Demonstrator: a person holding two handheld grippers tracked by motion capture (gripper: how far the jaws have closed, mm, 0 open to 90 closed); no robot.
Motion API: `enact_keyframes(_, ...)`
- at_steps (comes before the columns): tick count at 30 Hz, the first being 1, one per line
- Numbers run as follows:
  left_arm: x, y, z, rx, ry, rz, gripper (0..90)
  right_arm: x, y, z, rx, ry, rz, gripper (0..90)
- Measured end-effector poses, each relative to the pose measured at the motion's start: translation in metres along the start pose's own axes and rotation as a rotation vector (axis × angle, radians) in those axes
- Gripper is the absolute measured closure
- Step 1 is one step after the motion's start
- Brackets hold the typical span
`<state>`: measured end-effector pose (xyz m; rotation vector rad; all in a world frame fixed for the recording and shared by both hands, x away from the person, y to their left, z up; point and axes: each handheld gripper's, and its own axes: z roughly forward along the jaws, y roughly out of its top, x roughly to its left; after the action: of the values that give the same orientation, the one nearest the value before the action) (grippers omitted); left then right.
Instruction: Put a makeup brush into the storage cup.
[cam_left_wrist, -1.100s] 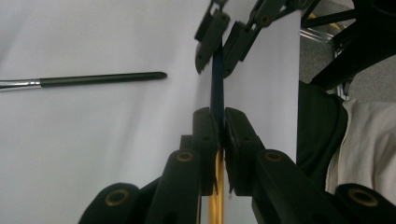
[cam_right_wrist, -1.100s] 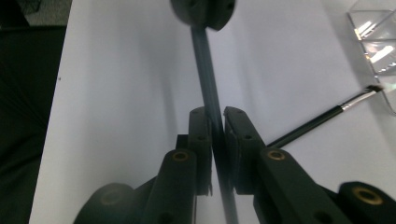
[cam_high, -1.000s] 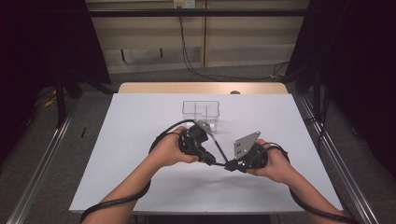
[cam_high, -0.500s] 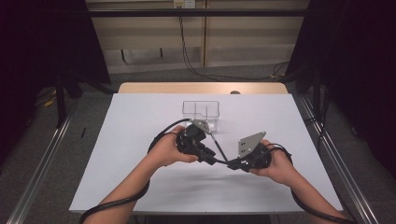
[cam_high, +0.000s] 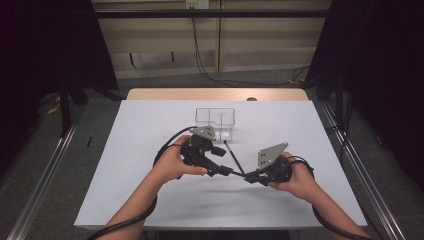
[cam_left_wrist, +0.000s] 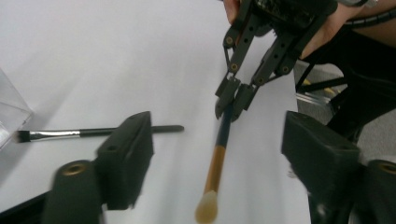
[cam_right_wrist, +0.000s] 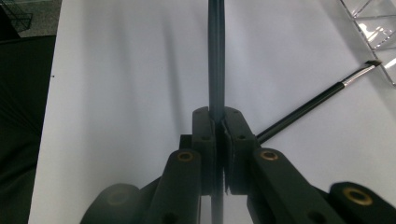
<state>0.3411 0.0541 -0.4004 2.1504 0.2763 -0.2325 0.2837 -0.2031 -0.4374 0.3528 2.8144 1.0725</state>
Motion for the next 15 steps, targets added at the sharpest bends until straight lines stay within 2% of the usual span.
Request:
enact_keyframes(4,0.0,-0.004,-0.003,-0.078,0.013,0.013,13.1,0.001,-0.001,0.001,-0.01,0.001,0.011,85.2)
enact_keyframes(6,0.0,-0.005,-0.004,-0.107,0.014,0.018,12.1,0.001,-0.001,0.001,-0.012,0.002,0.01,85.2)
enact_keyframes(8,0.0,-0.006,-0.007,-0.119,0.031,0.014,9.2,0.001,-0.002,0.001,-0.01,-0.001,0.012,85.2)
enact_keyframes(13,0.001,-0.01,-0.013,-0.186,0.069,0.007,6.0,0.001,-0.004,0.001,-0.025,-0.002,0.024,85.2)
enact_keyframes(15,0.001,-0.012,-0.016,-0.211,0.069,0.001,5.9,0.001,-0.006,0.001,-0.036,-0.002,0.035,85.1)
